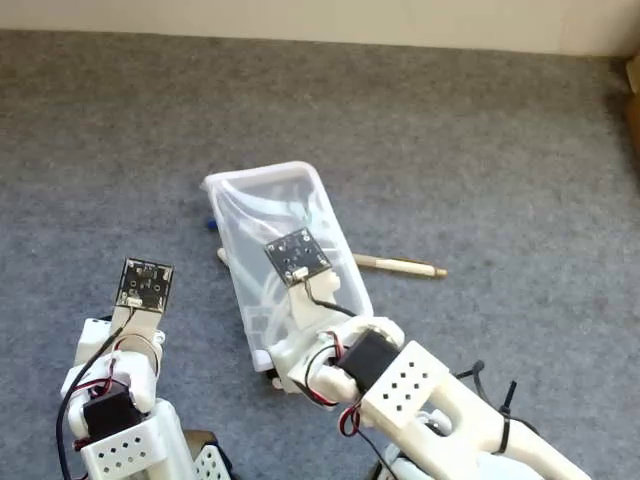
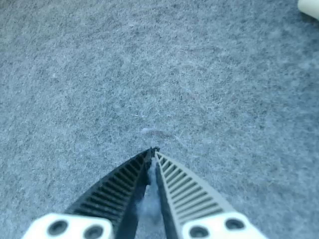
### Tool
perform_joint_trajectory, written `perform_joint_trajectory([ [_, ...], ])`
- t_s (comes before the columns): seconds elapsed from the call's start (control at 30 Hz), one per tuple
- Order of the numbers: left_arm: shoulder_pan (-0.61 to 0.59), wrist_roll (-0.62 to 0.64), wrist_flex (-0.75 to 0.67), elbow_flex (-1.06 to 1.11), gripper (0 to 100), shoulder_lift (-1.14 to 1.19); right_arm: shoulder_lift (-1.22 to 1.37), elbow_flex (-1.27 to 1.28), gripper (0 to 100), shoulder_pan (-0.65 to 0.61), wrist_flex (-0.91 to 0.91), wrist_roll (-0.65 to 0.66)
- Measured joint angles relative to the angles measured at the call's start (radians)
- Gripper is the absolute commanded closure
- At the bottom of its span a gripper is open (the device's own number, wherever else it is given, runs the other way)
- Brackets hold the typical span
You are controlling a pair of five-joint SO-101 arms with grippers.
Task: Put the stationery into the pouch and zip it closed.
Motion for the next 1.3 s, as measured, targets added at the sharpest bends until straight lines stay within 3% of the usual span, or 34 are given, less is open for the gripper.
perform_joint_trajectory([
  [0.27,0.0,0.0,0.0,0.0,99,0.0,-0.002,0.187,99.5,0.0,-0.21,0.0],
  [0.87,0.0,0.0,0.0,0.0,99,0.0,0.0,0.199,99.5,0.097,-0.578,0.0],
  [0.97,0.0,0.0,0.0,0.0,99,0.0,0.0,0.199,99.5,0.097,-0.559,0.0],
  [1.13,0.0,0.0,0.0,0.0,99,0.0,-0.005,0.141,99.3,0.084,-0.33,0.0],
  [1.3,0.0,0.0,0.0,0.0,99,0.0,-0.006,0.041,89.8,0.002,-0.103,0.0],
])
